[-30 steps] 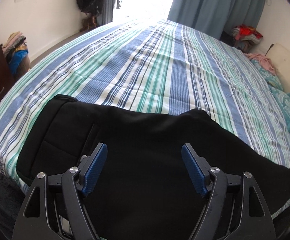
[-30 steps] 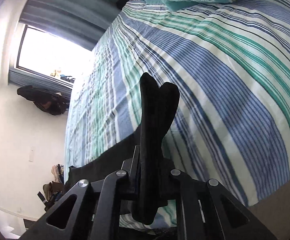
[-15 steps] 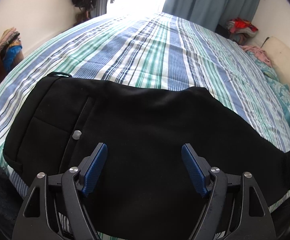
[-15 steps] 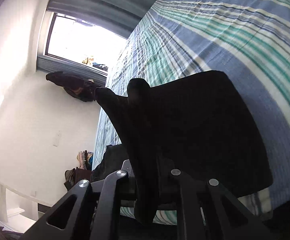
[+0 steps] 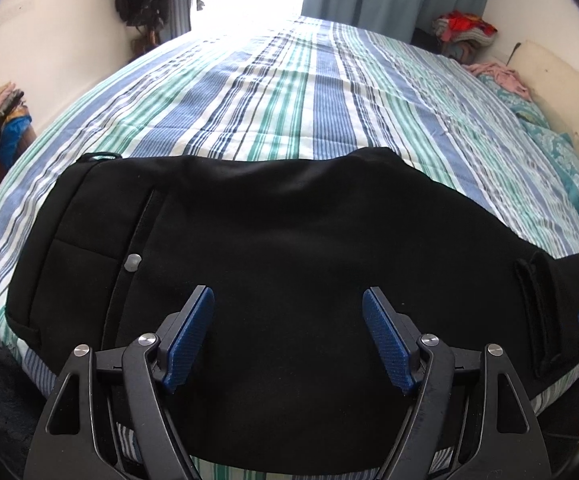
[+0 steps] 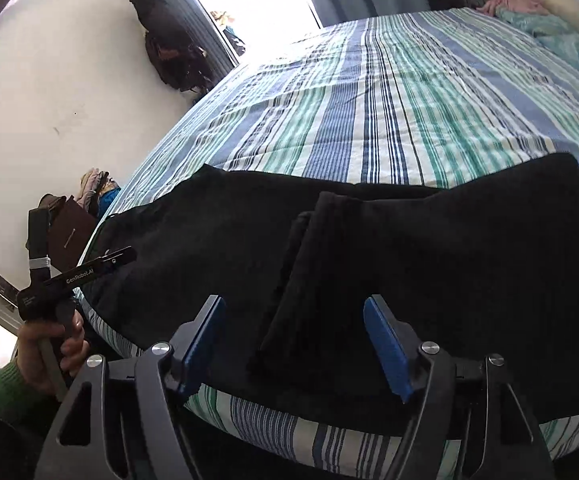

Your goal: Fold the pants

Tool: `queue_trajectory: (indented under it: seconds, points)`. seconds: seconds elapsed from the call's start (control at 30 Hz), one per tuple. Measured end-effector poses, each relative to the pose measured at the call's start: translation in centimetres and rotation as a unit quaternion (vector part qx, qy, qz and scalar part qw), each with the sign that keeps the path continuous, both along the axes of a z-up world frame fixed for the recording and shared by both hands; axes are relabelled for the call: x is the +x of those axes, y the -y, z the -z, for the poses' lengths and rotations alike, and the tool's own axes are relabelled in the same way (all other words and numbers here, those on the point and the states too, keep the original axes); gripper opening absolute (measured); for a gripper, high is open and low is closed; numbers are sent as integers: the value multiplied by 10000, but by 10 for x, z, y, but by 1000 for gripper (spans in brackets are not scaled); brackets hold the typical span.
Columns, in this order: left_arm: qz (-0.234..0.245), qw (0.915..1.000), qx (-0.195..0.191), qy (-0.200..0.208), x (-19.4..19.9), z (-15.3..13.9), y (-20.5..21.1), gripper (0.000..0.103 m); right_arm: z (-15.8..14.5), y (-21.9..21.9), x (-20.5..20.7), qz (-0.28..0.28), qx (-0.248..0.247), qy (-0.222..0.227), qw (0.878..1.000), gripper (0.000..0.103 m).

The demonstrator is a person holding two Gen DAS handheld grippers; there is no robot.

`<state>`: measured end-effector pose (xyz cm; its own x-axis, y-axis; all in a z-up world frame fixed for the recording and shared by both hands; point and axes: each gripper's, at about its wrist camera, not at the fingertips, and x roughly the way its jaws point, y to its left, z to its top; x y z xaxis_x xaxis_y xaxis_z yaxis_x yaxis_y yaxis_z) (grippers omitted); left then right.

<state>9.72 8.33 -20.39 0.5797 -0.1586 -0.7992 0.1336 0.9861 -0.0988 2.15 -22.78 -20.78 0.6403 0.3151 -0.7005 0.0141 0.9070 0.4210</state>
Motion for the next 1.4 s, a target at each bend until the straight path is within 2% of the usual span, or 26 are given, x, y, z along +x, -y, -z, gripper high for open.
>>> queue_trajectory:
  seconds: [0.07, 0.13, 0.2, 0.23, 0.3, 0.37, 0.47, 0.67, 0.83, 0.87, 0.9, 1.03, 1.13, 1.23, 1.33, 1.37, 1.4]
  points:
    - [313, 9992, -151, 188, -12, -18, 14, 79, -17, 10, -19, 234, -440, 322, 9982, 80]
    - [806, 9947, -608, 209, -24, -35, 36, 79, -27, 23, -41, 622, -847, 588, 9927, 88]
    - [1506, 9817, -1161, 11, -33, -46, 71, 76, -33, 41, -58, 1123, -966, 744, 9862, 91]
    - [1886, 9724, -1360, -178, -36, -47, 92, 71, -36, 52, -62, 1370, -842, 808, 9837, 91]
    - [2463, 9549, -1558, -573, -37, -43, 135, 50, -39, 71, -64, 1783, -521, 897, 9785, 91]
    - [2733, 9463, -1496, -865, -33, -31, 169, 40, -39, 86, -64, 2026, -379, 869, 9747, 91]
    - [2815, 9480, -1099, -1003, -26, -14, 201, 34, -40, 98, -68, 2188, -212, 895, 9714, 91]
    - [2913, 9447, -923, -1188, -24, -4, 221, 34, -38, 108, -73, 2313, -19, 1006, 9677, 91]
    - [2919, 9424, -618, -1512, -26, 14, 237, 33, -35, 112, -71, 2332, 67, 1032, 9669, 91]
    - [2910, 9433, -614, -1476, -28, 14, 238, 11, -36, 112, -71, 2330, 68, 1051, 9668, 91]
    - [2898, 9447, -629, -1403, -30, 12, 238, 2, -37, 111, -71, 2330, 66, 1070, 9665, 91]
    - [2889, 9503, -726, -902, -41, -21, 222, 2, -42, 110, -76, 2389, -42, 1183, 9638, 91]
    - [2734, 9586, -492, -626, -44, -32, 201, 2, -45, 109, -80, 2427, -128, 1232, 9622, 91]
    - [2423, 9656, -192, -928, -28, -3, 191, 2, -30, 110, -68, 2404, -160, 730, 9678, 91]
    - [2438, 9638, -189, -1062, -27, 13, 192, 5, 8, 108, -44, 2194, -243, -416, 9744, 91]
    - [2424, 9642, -254, -1040, -28, 11, 191, 7, 20, 105, -38, 2101, -290, -727, 9745, 91]
    - [2355, 9660, -340, -1009, -29, 7, 186, 16, 27, 102, -35, 2050, -418, -909, 9736, 91]
